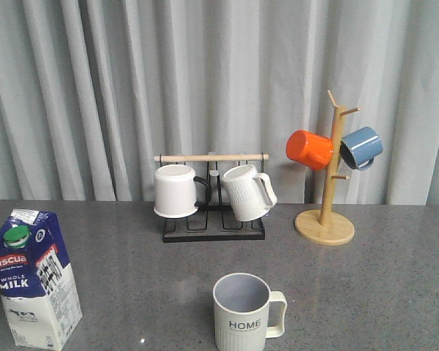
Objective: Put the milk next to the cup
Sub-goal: 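Reach the left gripper to the milk carton top and grasp it, then lift the milk carton with the left gripper and lower it beside the mug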
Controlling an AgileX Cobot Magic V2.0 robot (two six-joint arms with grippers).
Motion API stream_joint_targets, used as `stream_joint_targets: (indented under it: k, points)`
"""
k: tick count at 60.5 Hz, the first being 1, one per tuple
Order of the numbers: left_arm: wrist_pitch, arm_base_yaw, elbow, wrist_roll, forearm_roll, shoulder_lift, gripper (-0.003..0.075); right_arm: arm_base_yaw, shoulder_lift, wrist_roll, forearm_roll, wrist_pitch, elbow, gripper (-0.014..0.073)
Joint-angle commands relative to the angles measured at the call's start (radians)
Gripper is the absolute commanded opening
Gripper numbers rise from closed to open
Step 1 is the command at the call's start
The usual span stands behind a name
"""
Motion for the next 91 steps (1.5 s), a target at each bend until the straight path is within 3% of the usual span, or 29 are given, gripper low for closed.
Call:
stream_joint_targets:
  k: [1, 70, 78, 91]
  points:
    - [-0.017, -0.003, -0.086, -0.003, -0.049, 0.029, 0.0594, -0.001, 0.000, 0.002, 0.008, -0.066, -0.027, -0.0006]
    - [-0.030, -0.003, -0.105, -0.003, -0.030, 0.408, 0.0588, -0.001, 0.000, 0.003, 0.005, -0.063, -0.027, -0.0005]
    - [-0.025, -0.003, -0.105, -0.003, -0.033, 0.419, 0.0542, -0.001, 0.000, 0.003, 0.005, -0.062, -0.027, -0.0005]
    - [-0.021, -0.003, -0.105, -0.003, -0.040, 0.420, 0.0342, -0.001, 0.000, 0.003, 0.005, -0.062, -0.027, -0.0005]
